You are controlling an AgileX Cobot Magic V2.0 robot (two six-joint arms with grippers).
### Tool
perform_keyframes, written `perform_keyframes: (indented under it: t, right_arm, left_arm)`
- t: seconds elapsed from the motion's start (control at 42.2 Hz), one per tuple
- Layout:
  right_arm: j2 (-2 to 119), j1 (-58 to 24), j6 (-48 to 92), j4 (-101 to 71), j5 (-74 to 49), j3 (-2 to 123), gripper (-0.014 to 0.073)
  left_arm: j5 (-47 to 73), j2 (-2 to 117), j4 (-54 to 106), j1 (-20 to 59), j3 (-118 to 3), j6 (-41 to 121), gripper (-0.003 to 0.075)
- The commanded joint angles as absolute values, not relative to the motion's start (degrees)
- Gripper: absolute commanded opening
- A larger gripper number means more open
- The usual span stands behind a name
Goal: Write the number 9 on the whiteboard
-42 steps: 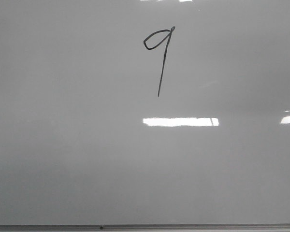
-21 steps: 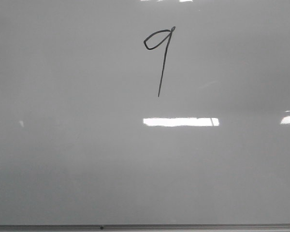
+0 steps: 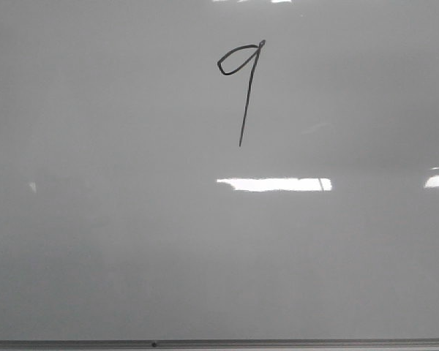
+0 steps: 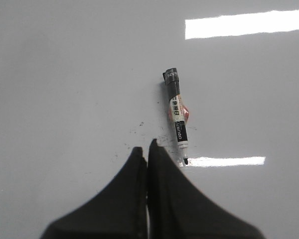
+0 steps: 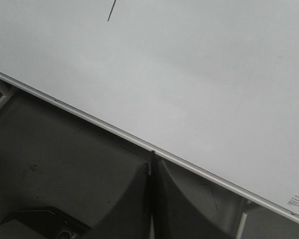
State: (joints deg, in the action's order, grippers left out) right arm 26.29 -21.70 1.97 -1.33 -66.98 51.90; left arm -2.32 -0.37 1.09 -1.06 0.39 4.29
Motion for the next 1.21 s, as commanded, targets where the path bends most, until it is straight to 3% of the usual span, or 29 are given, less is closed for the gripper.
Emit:
perform_keyframes:
  t: [0.0, 0.308, 0.45, 0.64, 0.853, 1.185]
  right_arm:
    - [26.7, -21.4, 2.4, -0.8, -63.5, 53.1, -0.0069]
    - [26.0, -21.4, 2.4, -0.8, -62.9, 52.1, -0.0069]
    - [22.1, -16.6, 2.4, -1.1, -60.5, 47.2, -0.0069]
    - [13.1, -7.4, 2.4, -1.1, -41.0, 33.1, -0.0069]
    - [3.0, -2.5, 2.4, -1.1, -19.2, 17.0, -0.0069]
    - [-1.3, 0.1, 2.4, -1.1, -2.4, 3.4, -0.0069]
  left_arm:
    - [-7.2, -1.5, 1.6, -0.7, 0.6, 4.2, -0.0019]
    - [-7.2, -1.5, 1.6, -0.7, 0.6, 4.2, -0.0019]
    - [-7.2, -1.5, 1.6, -0.7, 0.6, 4.2, -0.0019]
    - [-7.2, -1.5, 1.6, -0.7, 0.6, 4.2, -0.0019]
    - [-7.2, -1.5, 1.6, -0.7, 0.6, 4.2, -0.0019]
    - [-7.2, -1.5, 1.6, -0.7, 0.6, 4.2, -0.0019]
